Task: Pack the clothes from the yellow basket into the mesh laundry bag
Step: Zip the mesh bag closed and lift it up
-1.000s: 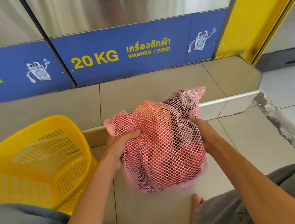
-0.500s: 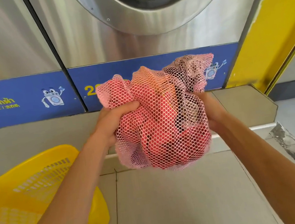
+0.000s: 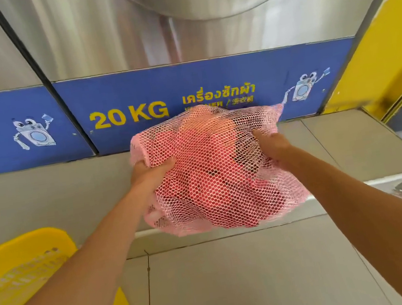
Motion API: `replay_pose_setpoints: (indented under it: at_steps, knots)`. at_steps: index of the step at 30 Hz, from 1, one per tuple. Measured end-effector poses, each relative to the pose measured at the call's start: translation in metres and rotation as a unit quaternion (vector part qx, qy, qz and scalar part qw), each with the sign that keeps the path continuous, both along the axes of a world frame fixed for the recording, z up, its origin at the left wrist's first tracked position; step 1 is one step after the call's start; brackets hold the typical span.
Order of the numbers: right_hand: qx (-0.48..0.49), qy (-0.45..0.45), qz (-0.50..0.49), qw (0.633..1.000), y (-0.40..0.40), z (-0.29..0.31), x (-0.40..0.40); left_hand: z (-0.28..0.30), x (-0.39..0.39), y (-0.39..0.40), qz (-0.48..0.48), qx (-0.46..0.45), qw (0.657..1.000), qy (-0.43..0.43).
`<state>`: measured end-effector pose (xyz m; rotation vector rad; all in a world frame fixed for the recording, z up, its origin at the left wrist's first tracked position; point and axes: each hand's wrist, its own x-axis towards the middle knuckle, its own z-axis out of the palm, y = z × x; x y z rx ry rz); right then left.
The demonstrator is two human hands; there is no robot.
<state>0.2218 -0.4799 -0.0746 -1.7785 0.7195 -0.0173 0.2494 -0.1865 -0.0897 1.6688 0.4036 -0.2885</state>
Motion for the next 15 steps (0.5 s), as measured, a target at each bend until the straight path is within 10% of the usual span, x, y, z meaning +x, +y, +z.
replay_pose_setpoints:
  at_steps: [8, 15]
  knots:
    - [-0.197, -0.008, 0.070, 0.978, 0.006, 0.019, -0.010, 0.006, -0.010, -0.013, 0.047, 0.164, 0.980, -0.100]
    - [-0.391, 0.078, 0.428, 0.811, 0.029, 0.018, -0.051, 0.004, -0.057, -0.028, -0.220, 0.358, 0.862, -0.282]
